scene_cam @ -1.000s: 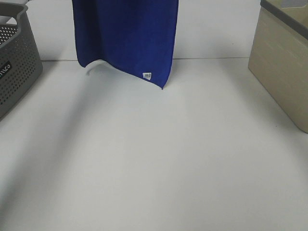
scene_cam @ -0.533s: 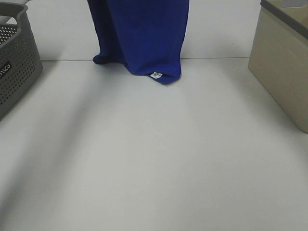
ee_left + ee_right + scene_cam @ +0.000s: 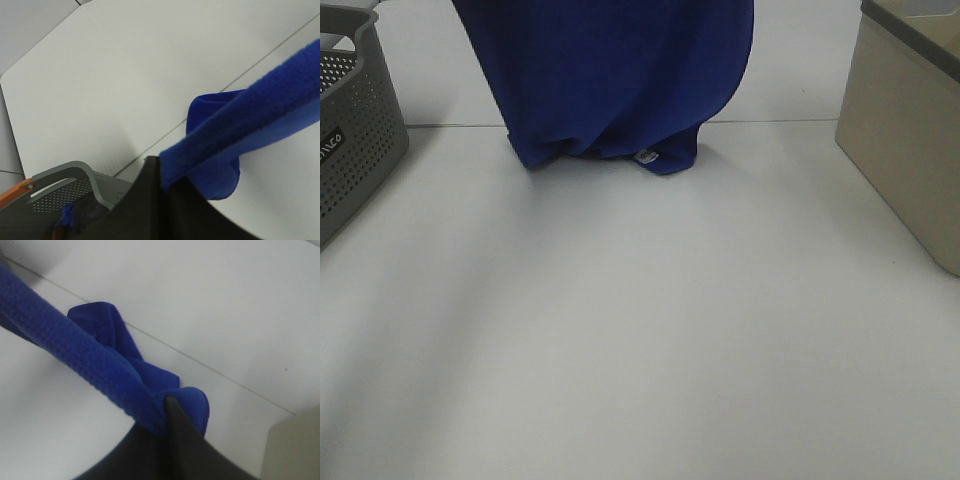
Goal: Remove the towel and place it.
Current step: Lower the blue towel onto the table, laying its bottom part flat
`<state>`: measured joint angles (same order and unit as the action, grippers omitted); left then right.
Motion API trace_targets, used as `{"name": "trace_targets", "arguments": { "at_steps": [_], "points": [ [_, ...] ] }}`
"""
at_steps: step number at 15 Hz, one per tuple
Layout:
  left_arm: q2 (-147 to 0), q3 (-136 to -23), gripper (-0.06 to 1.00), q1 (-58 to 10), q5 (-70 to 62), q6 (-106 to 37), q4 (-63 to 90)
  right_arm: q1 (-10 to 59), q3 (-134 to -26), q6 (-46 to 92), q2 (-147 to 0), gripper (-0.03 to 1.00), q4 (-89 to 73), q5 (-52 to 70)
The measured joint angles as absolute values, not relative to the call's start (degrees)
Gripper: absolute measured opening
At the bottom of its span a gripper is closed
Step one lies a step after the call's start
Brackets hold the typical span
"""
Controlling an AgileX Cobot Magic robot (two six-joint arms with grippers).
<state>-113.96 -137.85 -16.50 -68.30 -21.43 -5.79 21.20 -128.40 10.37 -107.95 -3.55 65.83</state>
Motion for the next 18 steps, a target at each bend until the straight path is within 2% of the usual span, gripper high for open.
{"name": "trace_targets", "arguments": {
  "at_steps": [4,9,11,12,13,18],
  "points": [
    [-108.86,-137.34,0.00,-16.56,-69.33,-18.11,-5.50,21.20,-128.57,10.31,-104.68,0.01,-9.40,69.39],
    [-102.85,-123.24,0.00,-16.67,-69.33,-17.36,-4.98,21.31,-128.11,8.37,-104.45,0.01,-10.26,69.61],
    [-99.06,-116.43,0.00,-16.67,-69.33,-17.36,-4.30,21.43,-122.56,7.91,-102.16,0.01,-11.63,69.67],
    [-94.19,-110.18,0.00,-16.73,-69.27,-17.42,-3.72,21.77,-114.88,7.62,-98.38,0.01,-13.18,69.61],
    [-91.62,-107.20,0.00,-16.79,-69.21,-17.42,-3.21,21.77,-111.61,7.51,-96.43,0.01,-13.92,69.61],
    [-83.42,-102.39,0.00,-17.02,-69.21,-17.42,-2.29,21.83,-105.71,7.51,-89.09,0.01,-17.48,69.16]
  ]
}}
